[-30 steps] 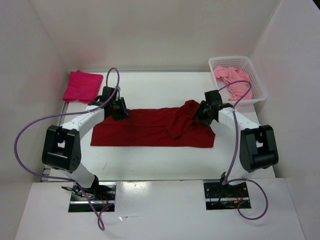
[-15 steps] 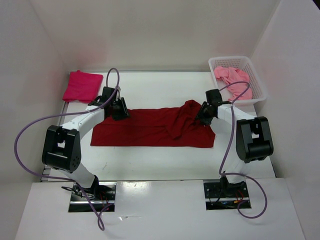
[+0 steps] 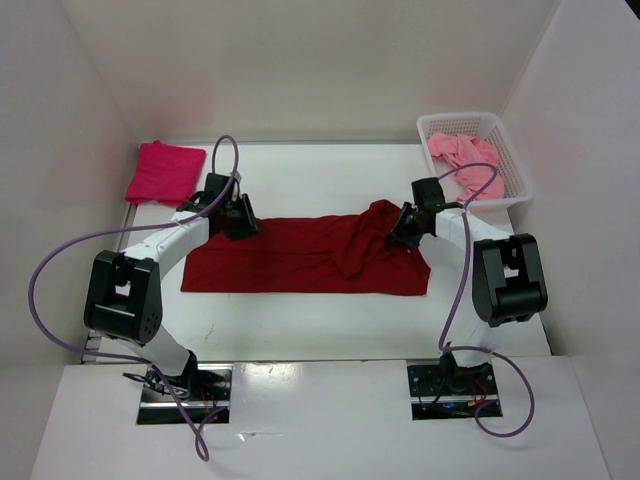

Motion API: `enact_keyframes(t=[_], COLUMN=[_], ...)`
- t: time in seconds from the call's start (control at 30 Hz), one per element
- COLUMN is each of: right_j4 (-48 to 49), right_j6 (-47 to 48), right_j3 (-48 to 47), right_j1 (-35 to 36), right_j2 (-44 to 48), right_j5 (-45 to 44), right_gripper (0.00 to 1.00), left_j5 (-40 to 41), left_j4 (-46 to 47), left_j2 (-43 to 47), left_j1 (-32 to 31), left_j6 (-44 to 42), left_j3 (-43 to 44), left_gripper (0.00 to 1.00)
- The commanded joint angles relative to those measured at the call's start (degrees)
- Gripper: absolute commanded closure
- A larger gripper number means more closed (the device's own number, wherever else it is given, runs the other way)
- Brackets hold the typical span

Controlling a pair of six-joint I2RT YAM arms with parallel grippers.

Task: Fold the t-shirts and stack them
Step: Fold the other side of the tshirt into a rectangle

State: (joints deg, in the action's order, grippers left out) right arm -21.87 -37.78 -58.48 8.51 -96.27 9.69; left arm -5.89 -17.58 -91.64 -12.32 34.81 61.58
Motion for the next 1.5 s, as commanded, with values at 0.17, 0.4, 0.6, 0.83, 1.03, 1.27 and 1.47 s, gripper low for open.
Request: enact_keyframes(t=[0.17,0.4,0.6,0.83,1.03,1.27,1.47], right_j4=[0.87,-5.55,-9.5,-12.67,-10.49,-0.38,3.14], right_j6=[0.34,-1.33,-6.51,-12.48,-8.11,3.58,6.67], right_j3=[0.82,4.85,11.97,15.24,10.77,-1.8,-9.98], right_j1=[0.54,0.54,0.54,0.54,0.54,0.54,0.54], right_j2=[3.79,14.51,23.13,30.43,28.87,10.51,-2.33], right_j5=[-0.2,-1.52,-1.52,-1.61,-3.54,-1.78,-5.83], right_gripper=[0.96,1.0,0.99,0.88,0.6,0.89,0.64], left_j5=[-1.14,-1.14,-0.62,-0.61,0.0,1.14,3.87], left_j4=[1.94,1.94,1.94,1.41,1.41,1.94,1.94], left_j2=[0.14,0.14,-1.0,-1.0,-1.53,-4.95,-9.69], left_j1=[-0.78,-0.78,-0.78,-0.78,-0.78,-0.78,-0.78], left_j6=[0.52,0.52,0.52,0.0,-0.53,-1.14,-1.15], left_j3=[-0.15,0.91,2.04,3.72,4.25,8.37,11.89], left_gripper=[0.58,0.58,0.58,0.58,0.58,0.58,0.58])
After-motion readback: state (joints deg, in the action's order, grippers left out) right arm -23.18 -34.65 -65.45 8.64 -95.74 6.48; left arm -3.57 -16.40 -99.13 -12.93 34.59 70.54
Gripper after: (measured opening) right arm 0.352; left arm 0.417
